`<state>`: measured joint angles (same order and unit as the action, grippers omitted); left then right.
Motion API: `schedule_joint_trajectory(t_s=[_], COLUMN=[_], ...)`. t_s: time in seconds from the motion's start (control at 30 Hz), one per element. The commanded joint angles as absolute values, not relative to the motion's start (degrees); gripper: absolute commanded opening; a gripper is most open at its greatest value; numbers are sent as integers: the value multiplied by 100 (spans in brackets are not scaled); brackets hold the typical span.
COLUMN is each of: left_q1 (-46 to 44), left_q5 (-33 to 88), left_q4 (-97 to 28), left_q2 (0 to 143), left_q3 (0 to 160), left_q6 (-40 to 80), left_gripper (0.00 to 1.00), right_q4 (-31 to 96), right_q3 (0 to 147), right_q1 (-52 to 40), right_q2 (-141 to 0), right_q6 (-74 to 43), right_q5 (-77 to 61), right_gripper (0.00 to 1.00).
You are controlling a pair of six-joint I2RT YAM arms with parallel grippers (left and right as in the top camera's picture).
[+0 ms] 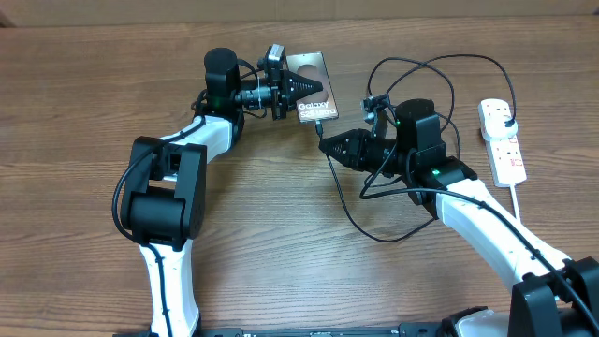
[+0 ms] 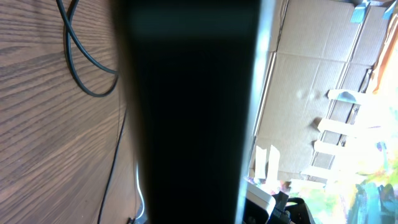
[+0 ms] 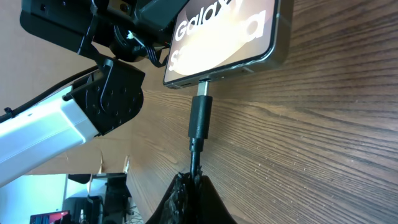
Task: Plug charger to phone and switch on socket
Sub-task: 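Align the USB-C plug under the phone's bottom port with the right gripper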
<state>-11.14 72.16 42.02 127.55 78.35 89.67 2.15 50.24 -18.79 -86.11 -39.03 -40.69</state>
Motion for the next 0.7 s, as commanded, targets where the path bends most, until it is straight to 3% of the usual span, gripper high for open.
schedule_joint_trajectory(t_s=[0.0, 0.67], left_q1=[-1085, -1085], left_q5=[7312, 7330], left_q4=[4272, 4272], left_q2=[12672, 12672], left_q3=[7999, 7999], left_q6=[8978, 8982], left_gripper=[4, 4], right_q4=[161, 183], right_q3=[5057, 5057], right_q1=[-1885, -1664], right_q2=[-8621, -8621], right_q6=[-3924, -3924], right_q5=[-4104, -4303], right_gripper=[4, 4])
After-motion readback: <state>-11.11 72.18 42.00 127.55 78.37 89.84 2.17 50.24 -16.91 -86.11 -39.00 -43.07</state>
